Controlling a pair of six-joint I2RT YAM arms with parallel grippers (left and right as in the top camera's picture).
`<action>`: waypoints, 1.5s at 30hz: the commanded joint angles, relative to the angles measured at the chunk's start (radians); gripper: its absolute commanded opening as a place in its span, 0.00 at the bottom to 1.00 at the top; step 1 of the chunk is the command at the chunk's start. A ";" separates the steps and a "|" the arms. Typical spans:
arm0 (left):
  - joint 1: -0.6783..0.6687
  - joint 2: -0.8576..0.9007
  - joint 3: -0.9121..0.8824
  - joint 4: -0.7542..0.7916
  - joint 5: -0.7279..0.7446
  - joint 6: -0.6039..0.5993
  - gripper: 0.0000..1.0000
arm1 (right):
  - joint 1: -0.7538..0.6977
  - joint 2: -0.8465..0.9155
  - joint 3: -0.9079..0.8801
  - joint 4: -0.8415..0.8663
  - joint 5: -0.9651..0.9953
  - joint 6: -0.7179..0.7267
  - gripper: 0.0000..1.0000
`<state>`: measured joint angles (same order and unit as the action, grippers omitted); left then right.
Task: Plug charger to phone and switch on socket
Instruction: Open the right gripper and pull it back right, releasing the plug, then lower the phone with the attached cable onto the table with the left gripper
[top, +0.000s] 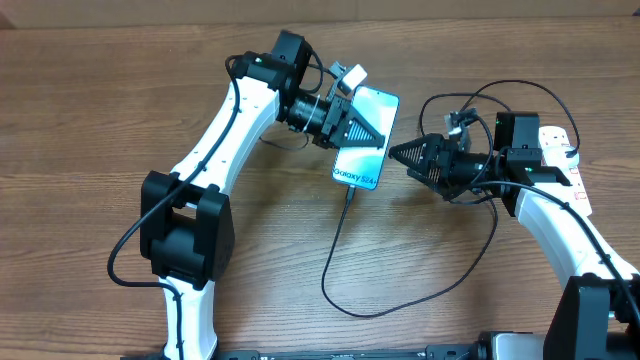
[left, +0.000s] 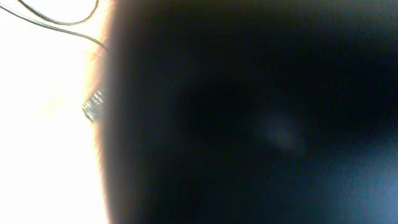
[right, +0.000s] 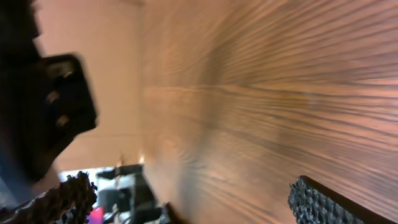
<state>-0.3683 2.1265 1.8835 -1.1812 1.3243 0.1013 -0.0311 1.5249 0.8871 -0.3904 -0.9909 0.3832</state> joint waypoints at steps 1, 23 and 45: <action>0.004 -0.026 0.003 -0.032 0.063 0.204 0.04 | -0.003 -0.010 0.016 -0.008 0.094 -0.050 1.00; -0.001 -0.026 0.003 -0.159 -0.061 0.529 0.04 | -0.003 -0.010 0.016 -0.051 0.175 -0.079 1.00; -0.002 -0.026 0.003 -0.205 -0.158 0.566 0.04 | -0.003 -0.010 0.016 -0.076 0.191 -0.127 1.00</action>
<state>-0.3683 2.1265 1.8835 -1.3838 1.1606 0.6392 -0.0311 1.5249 0.8871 -0.4648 -0.8040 0.2726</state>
